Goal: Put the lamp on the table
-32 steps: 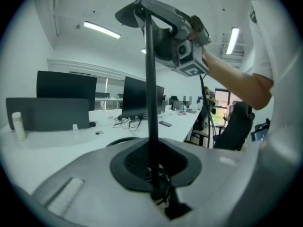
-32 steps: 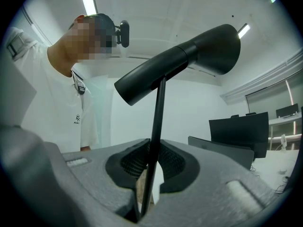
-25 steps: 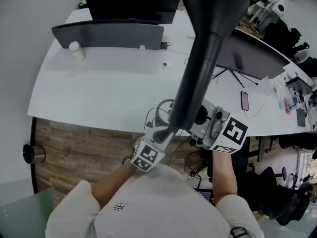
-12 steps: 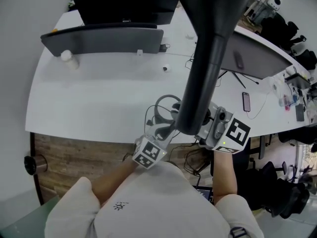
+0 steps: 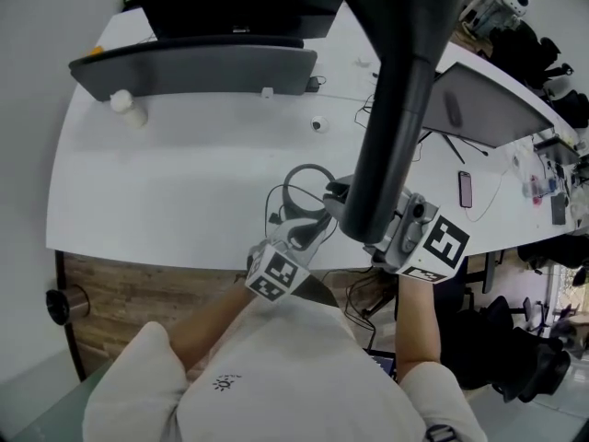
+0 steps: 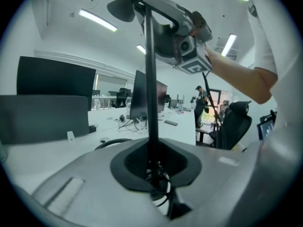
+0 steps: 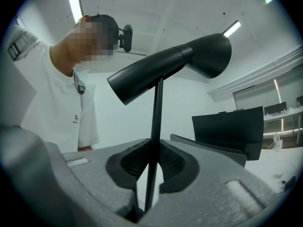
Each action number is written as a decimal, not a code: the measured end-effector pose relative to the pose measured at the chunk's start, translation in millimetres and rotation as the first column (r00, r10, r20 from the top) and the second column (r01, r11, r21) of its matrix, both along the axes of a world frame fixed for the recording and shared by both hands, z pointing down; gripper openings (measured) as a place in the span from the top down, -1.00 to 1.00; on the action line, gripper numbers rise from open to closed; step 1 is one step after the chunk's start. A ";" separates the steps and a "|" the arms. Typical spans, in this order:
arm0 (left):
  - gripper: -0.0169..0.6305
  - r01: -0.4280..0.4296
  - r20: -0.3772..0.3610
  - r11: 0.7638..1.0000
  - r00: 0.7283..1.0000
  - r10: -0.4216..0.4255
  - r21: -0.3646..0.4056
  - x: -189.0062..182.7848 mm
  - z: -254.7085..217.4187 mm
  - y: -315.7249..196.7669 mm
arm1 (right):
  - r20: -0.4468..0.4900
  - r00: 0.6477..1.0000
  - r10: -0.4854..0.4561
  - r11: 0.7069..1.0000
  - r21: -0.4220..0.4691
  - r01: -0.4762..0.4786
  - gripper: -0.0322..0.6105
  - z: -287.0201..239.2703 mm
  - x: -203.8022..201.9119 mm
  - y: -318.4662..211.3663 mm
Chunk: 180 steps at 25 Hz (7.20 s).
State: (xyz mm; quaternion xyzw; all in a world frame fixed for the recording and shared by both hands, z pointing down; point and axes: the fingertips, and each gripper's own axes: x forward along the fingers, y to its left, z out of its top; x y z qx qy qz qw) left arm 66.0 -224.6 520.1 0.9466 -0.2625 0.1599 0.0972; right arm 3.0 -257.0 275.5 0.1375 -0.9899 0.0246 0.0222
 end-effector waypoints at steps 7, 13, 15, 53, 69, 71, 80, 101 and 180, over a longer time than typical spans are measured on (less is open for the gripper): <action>0.84 0.018 0.023 1.000 1.000 -0.018 0.001 -15.8 18.9 -41.2 | 0.002 0.999 0.036 0.999 -0.015 -0.036 0.77 22.4 -4.7 -39.9; 0.84 0.049 0.063 0.999 0.997 -0.048 -0.005 -27.0 48.3 -79.0 | -0.010 0.998 0.054 0.998 -0.039 -0.054 0.77 47.9 -2.1 -79.4; 0.84 0.061 0.067 0.998 0.996 -0.060 -0.020 -29.4 64.9 -90.4 | -0.024 0.998 0.065 0.997 -0.046 -0.066 0.77 58.4 -0.6 -92.9; 0.84 -0.035 0.137 0.998 0.990 0.043 -0.061 -53.3 117.6 -199.4 | -0.046 0.986 0.162 0.981 -0.098 -0.166 0.78 119.1 -0.5 -195.5; 0.84 0.026 0.189 0.999 0.982 -0.019 -0.034 -84.6 124.7 -244.2 | -0.024 0.981 0.191 0.977 -0.091 -0.193 0.78 121.2 -32.4 -218.6; 0.85 0.026 0.193 0.999 0.981 -0.019 -0.036 -87.0 125.9 -247.2 | -0.028 0.981 0.191 0.977 -0.086 -0.193 0.79 122.2 -36.8 -221.8; 0.85 0.040 0.216 0.999 0.976 -0.031 -0.037 -99.8 129.3 -263.3 | -0.026 0.976 0.215 0.974 -0.073 -0.216 0.79 123.0 -51.7 -234.5; 0.85 0.114 0.252 0.993 0.962 -0.100 -0.040 -127.2 135.9 -311.2 | -0.040 0.971 0.234 0.972 -0.030 -0.235 0.79 126.9 -86.1 -272.3; 0.96 0.429 -0.020 0.900 0.903 -0.429 0.074 -113.4 -68.4 -151.3 | 0.050 0.951 0.304 0.947 -0.127 -0.296 0.80 98.0 63.9 -99.6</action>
